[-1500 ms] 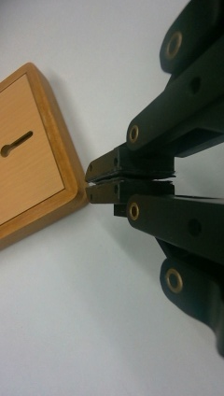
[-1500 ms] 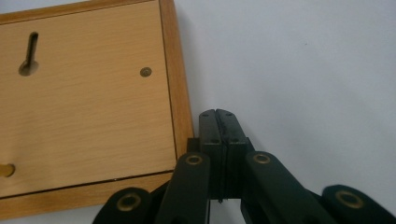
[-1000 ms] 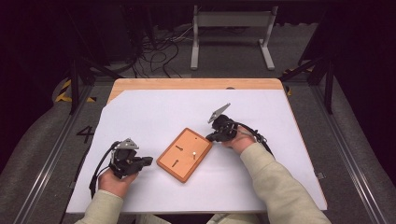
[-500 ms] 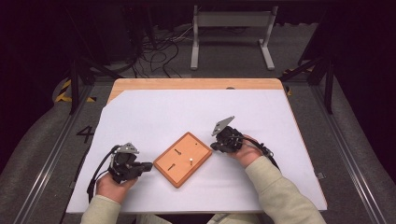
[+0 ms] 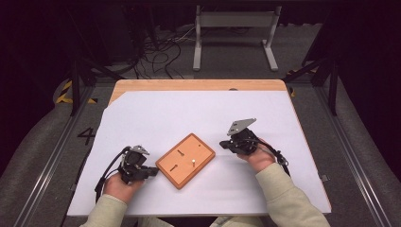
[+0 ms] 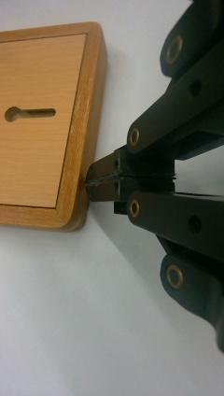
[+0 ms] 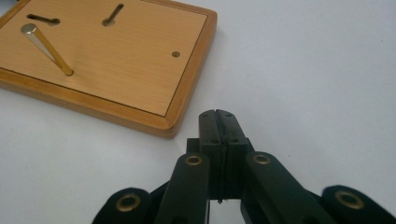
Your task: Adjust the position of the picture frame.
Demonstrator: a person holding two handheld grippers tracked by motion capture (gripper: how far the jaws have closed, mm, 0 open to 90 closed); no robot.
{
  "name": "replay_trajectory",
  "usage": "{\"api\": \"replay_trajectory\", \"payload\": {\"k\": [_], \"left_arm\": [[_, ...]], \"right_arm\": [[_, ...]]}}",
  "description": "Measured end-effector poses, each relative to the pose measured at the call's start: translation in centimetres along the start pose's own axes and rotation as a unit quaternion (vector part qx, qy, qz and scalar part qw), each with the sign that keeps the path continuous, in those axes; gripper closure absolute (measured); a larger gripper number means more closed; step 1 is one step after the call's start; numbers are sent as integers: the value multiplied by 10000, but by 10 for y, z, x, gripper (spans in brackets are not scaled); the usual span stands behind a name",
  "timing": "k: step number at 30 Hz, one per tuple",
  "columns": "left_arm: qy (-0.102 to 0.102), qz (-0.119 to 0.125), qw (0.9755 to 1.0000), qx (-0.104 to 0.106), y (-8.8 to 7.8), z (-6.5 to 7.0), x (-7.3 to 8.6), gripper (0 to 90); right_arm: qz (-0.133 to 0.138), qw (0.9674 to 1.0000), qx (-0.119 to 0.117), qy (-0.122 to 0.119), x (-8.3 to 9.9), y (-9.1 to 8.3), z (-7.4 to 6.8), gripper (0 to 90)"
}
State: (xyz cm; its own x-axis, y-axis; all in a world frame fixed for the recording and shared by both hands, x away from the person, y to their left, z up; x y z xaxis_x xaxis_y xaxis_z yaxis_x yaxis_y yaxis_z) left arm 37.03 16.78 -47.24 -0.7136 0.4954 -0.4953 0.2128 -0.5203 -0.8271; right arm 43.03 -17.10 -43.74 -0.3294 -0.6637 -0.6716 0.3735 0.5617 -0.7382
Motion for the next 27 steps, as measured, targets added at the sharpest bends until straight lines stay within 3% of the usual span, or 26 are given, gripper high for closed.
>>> {"api": "replay_trajectory", "payload": {"k": [10,16,21,22,27], "left_arm": [[-51,202,9997,-137,15,-6,-27,892],[-28,382,9987,-339,28,-10,-50,892],[-83,562,9979,-322,37,-14,-64,881],[-189,624,9976,-241,39,-16,-66,882],[-227,737,9966,-288,47,-17,-79,879]], "right_arm": [[48,9999,81,86,11,-10,2,900],[134,9996,170,176,17,-21,4,900],[176,9993,216,230,22,-28,3,900],[172,9993,228,256,23,-30,2,900],[208,9989,287,303,31,-36,0,900]]}}
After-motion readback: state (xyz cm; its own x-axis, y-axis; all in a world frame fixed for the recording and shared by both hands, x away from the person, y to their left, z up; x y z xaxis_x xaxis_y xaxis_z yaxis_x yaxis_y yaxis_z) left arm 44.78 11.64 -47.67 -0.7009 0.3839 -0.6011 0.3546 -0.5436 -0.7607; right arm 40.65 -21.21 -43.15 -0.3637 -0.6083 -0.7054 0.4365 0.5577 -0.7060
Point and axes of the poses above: each handheld gripper's, and its own axes: y roughly forward along the jaws, x roughly out of its underside, z roughly to its right, the point moved 3 cm from there along y, roughly forward along the jaws, and after that the axes turned 1 degree about -z, right-handed, at the moved point
